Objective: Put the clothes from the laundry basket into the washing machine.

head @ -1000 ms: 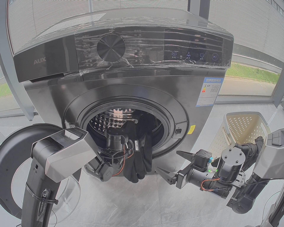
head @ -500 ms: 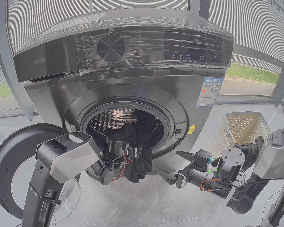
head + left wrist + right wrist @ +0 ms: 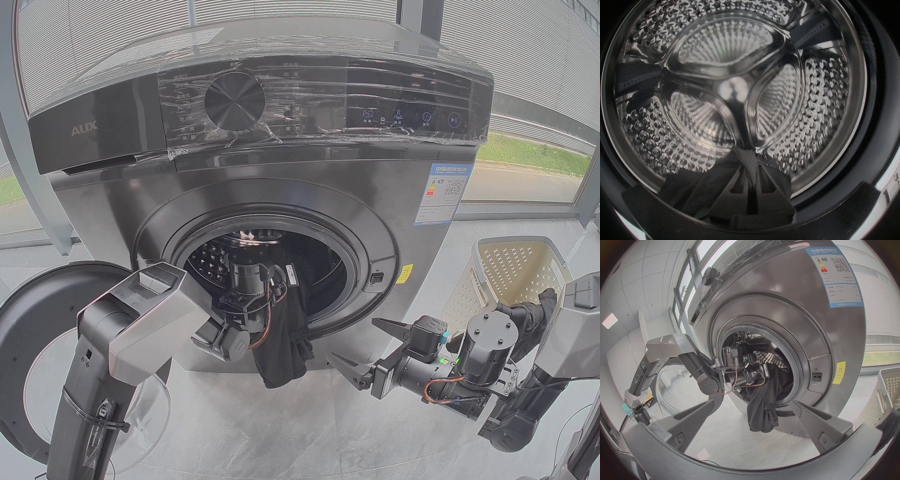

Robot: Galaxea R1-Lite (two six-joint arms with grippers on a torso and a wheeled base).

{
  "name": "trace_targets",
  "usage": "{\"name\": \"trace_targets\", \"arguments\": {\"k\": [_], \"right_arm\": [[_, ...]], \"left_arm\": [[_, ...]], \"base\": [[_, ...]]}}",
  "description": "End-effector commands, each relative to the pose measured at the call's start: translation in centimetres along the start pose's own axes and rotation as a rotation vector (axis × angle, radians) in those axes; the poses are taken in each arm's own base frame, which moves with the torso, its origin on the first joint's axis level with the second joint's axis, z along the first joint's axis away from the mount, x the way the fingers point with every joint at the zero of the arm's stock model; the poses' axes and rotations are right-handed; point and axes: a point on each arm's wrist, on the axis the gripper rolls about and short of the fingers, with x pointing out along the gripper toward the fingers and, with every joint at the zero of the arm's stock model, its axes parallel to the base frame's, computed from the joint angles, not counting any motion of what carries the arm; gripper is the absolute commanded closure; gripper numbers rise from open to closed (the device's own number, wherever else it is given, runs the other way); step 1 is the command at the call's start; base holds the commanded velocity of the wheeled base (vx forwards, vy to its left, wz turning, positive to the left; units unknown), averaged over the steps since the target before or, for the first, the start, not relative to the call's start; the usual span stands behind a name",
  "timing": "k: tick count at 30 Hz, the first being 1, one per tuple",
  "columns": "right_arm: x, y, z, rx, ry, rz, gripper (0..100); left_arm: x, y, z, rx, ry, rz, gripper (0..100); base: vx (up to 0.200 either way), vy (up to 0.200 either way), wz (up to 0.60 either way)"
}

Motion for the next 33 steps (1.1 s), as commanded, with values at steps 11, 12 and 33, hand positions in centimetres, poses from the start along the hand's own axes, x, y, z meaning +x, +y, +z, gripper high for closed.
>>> {"name": "trace_targets", "arguments": {"k": [11, 12, 33], "right_arm": [[0.0, 0.0, 0.0, 0.0, -0.002, 0.001, 0], [0.0, 0.0, 0.0, 0.0, -0.002, 0.001, 0], [0.0, 0.0, -0.2, 0.0, 0.007, 0.0, 0]], "left_arm": [[0.8, -0.5, 2.1, -0.039, -0.106, -0.01, 0], [0.8, -0.5, 2.1, -0.039, -0.106, -0.01, 0], [-4.7, 1.0, -5.6, 0.132, 0.272, 0.018, 0]], "base": [[0.0, 0.0, 0.0], [0.0, 0.0, 0.0], [0.0, 0.0, 0.0]]}}
